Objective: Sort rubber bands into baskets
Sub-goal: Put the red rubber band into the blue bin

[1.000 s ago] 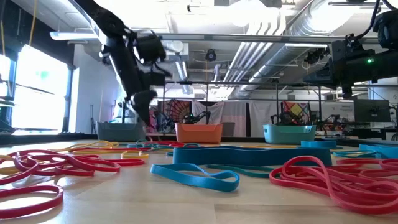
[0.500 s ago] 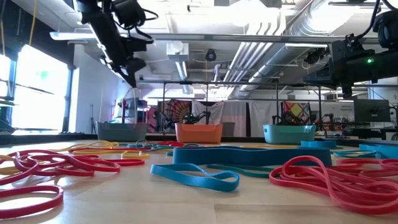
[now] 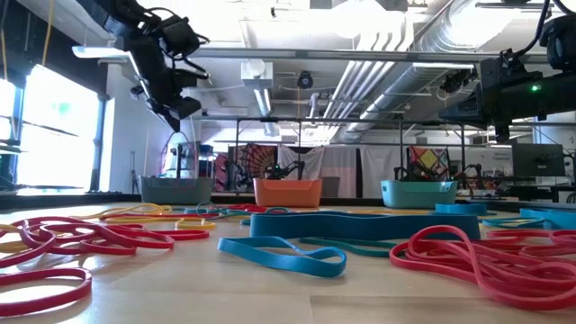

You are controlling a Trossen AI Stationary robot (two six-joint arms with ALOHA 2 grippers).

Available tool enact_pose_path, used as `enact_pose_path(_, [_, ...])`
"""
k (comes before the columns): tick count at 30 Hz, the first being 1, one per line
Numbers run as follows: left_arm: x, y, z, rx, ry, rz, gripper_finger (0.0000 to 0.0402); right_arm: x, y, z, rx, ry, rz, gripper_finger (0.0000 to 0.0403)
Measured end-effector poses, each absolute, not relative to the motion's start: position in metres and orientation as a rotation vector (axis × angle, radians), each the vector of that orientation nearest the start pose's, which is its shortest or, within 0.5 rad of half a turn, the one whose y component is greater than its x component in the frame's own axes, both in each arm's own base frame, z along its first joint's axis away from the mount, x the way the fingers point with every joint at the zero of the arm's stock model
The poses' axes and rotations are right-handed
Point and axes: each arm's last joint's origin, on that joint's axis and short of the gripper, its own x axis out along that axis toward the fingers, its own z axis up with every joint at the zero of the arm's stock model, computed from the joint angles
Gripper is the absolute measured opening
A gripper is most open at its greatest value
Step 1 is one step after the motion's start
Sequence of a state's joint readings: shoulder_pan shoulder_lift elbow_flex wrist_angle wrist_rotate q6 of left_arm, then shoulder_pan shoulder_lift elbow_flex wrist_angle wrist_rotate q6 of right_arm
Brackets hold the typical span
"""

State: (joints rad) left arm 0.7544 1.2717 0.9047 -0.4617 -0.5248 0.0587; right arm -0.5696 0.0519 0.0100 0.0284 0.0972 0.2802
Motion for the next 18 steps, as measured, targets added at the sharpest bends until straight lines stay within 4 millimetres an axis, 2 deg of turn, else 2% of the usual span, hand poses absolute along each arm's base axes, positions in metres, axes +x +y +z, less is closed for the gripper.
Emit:
enact_pose_path(6, [0.171, 0.195, 0.254, -0.047, 0.876, 1.176, 0.0, 0.083, -0.056, 0.166, 0.273, -0.08, -0.664, 0.0])
enact_pose_path(14, [0.16, 0.201, 0.232, -0.084, 0.848, 1.167, 0.0, 0.083, -0.056, 0.166, 0.273, -0.08, -0.664, 0.0])
enact_pose_path(18, [0.156, 0.205, 0.231, -0.075, 0.832, 1.181, 0.0, 0.083, -0.056, 0.165, 0.273, -0.08, -0.664, 0.0])
